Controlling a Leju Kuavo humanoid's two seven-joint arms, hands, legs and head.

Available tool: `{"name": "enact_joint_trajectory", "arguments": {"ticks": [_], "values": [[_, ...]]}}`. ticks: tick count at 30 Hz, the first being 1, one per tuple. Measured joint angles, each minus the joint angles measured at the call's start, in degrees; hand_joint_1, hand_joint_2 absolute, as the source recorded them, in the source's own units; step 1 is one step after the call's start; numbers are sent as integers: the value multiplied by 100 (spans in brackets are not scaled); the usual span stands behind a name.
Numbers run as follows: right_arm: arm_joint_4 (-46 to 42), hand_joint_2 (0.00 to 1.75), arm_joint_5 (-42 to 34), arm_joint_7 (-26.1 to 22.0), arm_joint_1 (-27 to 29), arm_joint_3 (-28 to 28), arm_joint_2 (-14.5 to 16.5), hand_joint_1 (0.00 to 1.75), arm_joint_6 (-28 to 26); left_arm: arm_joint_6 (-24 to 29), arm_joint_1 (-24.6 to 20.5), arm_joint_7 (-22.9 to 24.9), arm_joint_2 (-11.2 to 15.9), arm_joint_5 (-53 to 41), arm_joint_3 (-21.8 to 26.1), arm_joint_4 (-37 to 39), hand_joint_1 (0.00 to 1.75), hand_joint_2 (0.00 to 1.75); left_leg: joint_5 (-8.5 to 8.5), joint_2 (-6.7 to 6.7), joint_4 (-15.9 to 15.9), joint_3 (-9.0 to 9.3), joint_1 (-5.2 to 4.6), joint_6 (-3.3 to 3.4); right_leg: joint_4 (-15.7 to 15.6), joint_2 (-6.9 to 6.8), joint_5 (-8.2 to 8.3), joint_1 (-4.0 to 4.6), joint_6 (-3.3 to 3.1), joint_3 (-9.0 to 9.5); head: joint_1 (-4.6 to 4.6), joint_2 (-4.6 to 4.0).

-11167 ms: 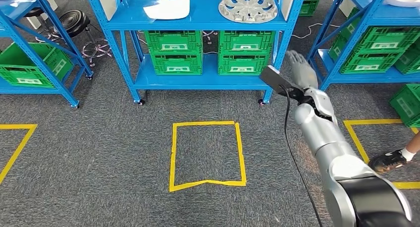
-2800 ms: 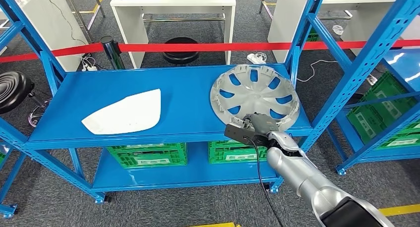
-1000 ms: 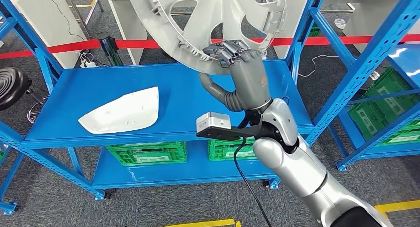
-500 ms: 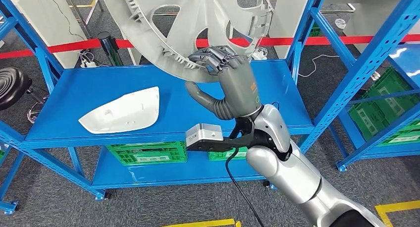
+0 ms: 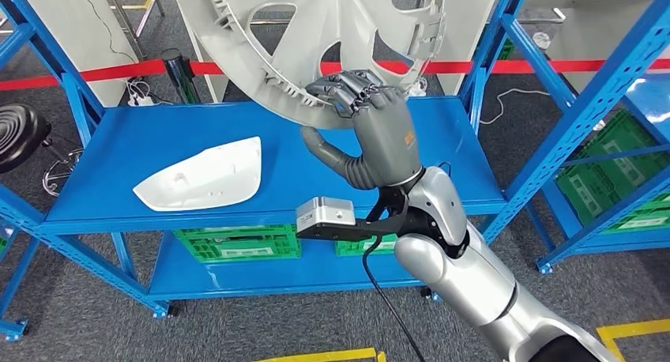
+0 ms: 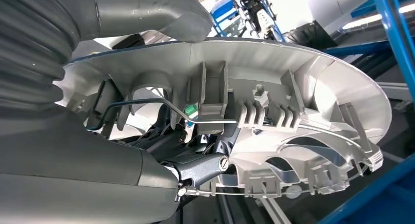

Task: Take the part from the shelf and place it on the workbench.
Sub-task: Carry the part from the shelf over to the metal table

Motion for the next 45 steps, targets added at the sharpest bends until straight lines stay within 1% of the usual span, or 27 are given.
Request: {"name": "enact_joint_trajectory", "arguments": {"ticks": [3,4,5,7,9,12,14,16,18,19,20,21,23,25,28,29,30,31,33,34,35,36,38,40,41,43,45], "values": [[35,175,7,-4,-67,2,-1,175,10,-9,-10,21,-1,-14,0,-1,0,175,16,17,34,-62,-2,18,1133,-19,-518,24,-6,-522,2,0],[53,175,8,-9,-76,4,-1,175,12,-11,-11,31,-1,-20,0,-1,0,175,14,18,60,-83,-5,15,1364,-20,-546,25,-9,-629,1,0],[72,175,6,-12,-87,9,-1,175,14,-13,-12,43,-2,-27,0,0,0,175,10,17,86,-100,-3,8,1372,-22,-456,24,-14,-630,2,0],[112,175,-9,-16,-130,23,0,175,20,-15,-17,60,-8,-41,0,1,0,175,-11,11,145,-123,11,-26,753,-29,-71,20,-31,-331,3,0],[149,175,-44,-33,-178,47,2,175,23,-15,-24,65,-8,-50,0,1,0,175,-20,1,203,-178,7,-98,148,-28,126,48,-81,-38,5,0],[202,175,-106,-87,-238,101,11,175,12,-8,-25,62,-1,-55,0,2,0,175,37,-9,217,-251,-11,-229,12,-12,133,82,-217,-55,-2,1],[242,175,-138,-104,-298,134,22,175,9,-3,-21,55,-2,-55,0,3,0,175,-23,-9,270,-306,6,-294,-14,-22,186,74,-323,-105,-8,0],[283,175,-168,-104,-362,155,43,175,10,2,-20,50,0,-56,0,8,0,175,-359,-6,697,-489,13,-316,-39,-37,257,76,-420,-165,-18,0],[328,175,-189,-106,-411,175,61,175,11,8,-19,49,8,-63,0,10,0,175,-783,-5,1457,-764,-2,-319,-39,-39,325,108,-468,-254,-28,0],[352,175,-192,-109,-427,188,65,175,11,10,-18,49,13,-68,0,10,0,175,-889,-5,1736,-846,-14,-312,-38,-39,364,126,-478,-301,-28,0],[378,175,-193,-113,-442,204,66,175,11,13,-18,49,16,-73,0,10,0,175,-880,-5,1807,-825,-27,-293,-37,-38,404,144,-483,-347,-28,0],[402,175,-195,-115,-457,221,66,175,10,15,-19,49,17,-76,0,10,0,175,-770,-6,1643,-689,-41,-263,-36,-36,444,158,-482,-390,-28,0],[444,175,-206,-112,-495,258,66,175,2,19,-28,47,21,-80,0,8,0,175,-495,-8,837,-184,-78,-180,-34,-30,524,180,-459,-463,-28,1],[473,175,-221,-97,-530,285,68,175,-16,27,-36,38,25,-81,0,5,0,175,-354,-14,272,128,-127,-126,-41,-31,605,186,-403,-503,-28,1],[501,175,-223,-89,-559,324,72,175,-32,50,-27,30,27,-81,0,5,0,175,-253,-20,184,70,-161,-36,-74,-36,717,175,-292,-533,-42,1],[506,175,-221,-89,-566,339,71,175,-34,54,-25,29,27,-81,0,5,0,175,-200,-11,174,41,-152,11,-46,-35,670,171,-259,-562,-41,1],[511,175,-217,-87,-575,355,70,175,-36,56,-23,28,27,-80,1,4,0,175,-138,1,158,-2,-139,59,70,-33,519,169,-228,-618,-37,0],[517,175,-209,-83,-585,371,70,175,-38,56,-24,29,27,-80,1,4,0,175,-72,12,148,-59,-127,93,302,-33,274,164,-204,-705,-31,0],[528,175,-192,-74,-600,407,69,175,-39,57,-22,38,28,-79,4,2,0,175,54,18,159,-217,-129,127,1034,-33,-275,160,-168,-918,-22,0],[534,175,-185,-67,-601,421,68,175,-39,57,-20,45,28,-78,7,2,0,175,117,18,171,-310,-129,129,1373,-34,-417,160,-158,-979,-22,0],[540,175,-183,-58,-601,433,67,175,-39,57,-19,51,28,-76,13,3,0,175,176,18,187,-404,-130,126,1566,-34,-431,160,-155,-965,-22,0],[546,175,-181,-48,-601,439,66,175,-38,57,-18,54,27,-74,21,3,0,175,230,18,206,-495,-130,119,1557,-34,-336,160,-160,-852,-22,0],[552,175,-172,-25,-609,442,66,175,-36,56,-18,55,22,-71,37,4,0,175,328,18,249,-652,-129,91,960,-37,-91,166,-199,-332,-22,0],[552,175,-151,-5,-626,442,66,175,-34,57,-17,43,16,-78,45,3,0,175,422,17,278,-753,-138,34,184,-36,-100,199,-263,185,-24,0],[553,175,-139,7,-636,442,65,175,-34,57,-16,33,16,-83,48,3,0,175,470,18,276,-776,-138,-1,-34,-33,-148,217,-294,305,-16,0],[554,175,-101,39,-641,442,62,175,-43,56,-10,14,19,-90,58,3,0,175,571,16,229,-789,-134,-78,-121,-28,-103,230,-358,299,-1,0],[554,175,-37,67,-636,442,62,175,-58,49,-6,6,20,-101,72,5,0,175,448,6,301,-850,-124,-142,-165,-44,15,203,-443,234,-2,0]]}}
